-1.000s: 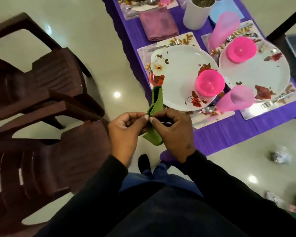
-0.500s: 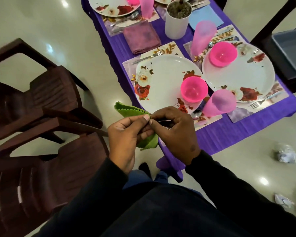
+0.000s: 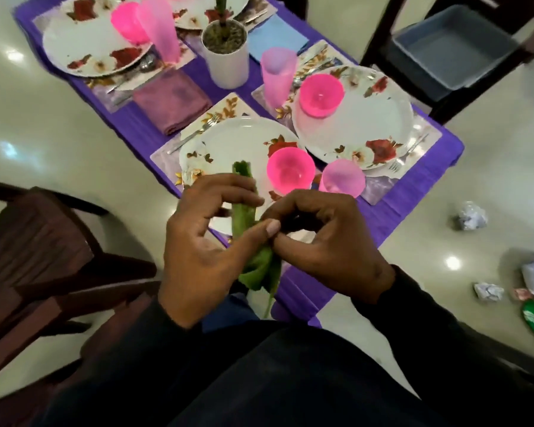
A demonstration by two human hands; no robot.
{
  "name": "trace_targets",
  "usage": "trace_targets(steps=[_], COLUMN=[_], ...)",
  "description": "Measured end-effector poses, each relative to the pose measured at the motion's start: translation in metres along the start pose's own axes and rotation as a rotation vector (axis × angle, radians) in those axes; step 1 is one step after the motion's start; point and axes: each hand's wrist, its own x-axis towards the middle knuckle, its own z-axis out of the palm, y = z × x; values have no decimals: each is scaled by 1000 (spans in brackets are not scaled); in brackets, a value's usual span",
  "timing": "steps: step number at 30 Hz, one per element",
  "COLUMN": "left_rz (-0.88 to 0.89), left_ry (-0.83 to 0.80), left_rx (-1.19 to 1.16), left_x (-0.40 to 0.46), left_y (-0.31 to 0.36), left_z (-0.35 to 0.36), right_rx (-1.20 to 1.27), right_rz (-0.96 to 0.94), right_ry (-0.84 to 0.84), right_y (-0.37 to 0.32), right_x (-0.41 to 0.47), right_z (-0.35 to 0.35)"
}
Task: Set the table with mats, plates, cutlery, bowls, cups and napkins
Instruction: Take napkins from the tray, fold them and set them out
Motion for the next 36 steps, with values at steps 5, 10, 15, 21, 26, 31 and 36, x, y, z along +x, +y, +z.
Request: trace_targets(steps=[5,10,15,21,26,31,36], left_rz=[297,593,630,542,434,373,360], left_ry=[-616,-848,-1058,-1088,-1062,-982,-871], left_rx=[63,293,270,102,-139,-221,-198], left_x=[59,105,128,146,135,122,132], left_y=[-19,-54,-66,-72,-61,-42,-24], left_z=[-25,-18,-11,-9,2,19,43], right_rx=[22,8,-63,-243,-319,-355,-399], right_rz=[88,157,251,319,388,439,456], right_ry=[23,248,522,824,946,984,1053], right_y=[-19,-22,-21,-18,-21,-26,-25], right_x=[-1,-8,-28,-59,-87,-103,-95], right_z=[-9,-4,12,21,23,10,-16])
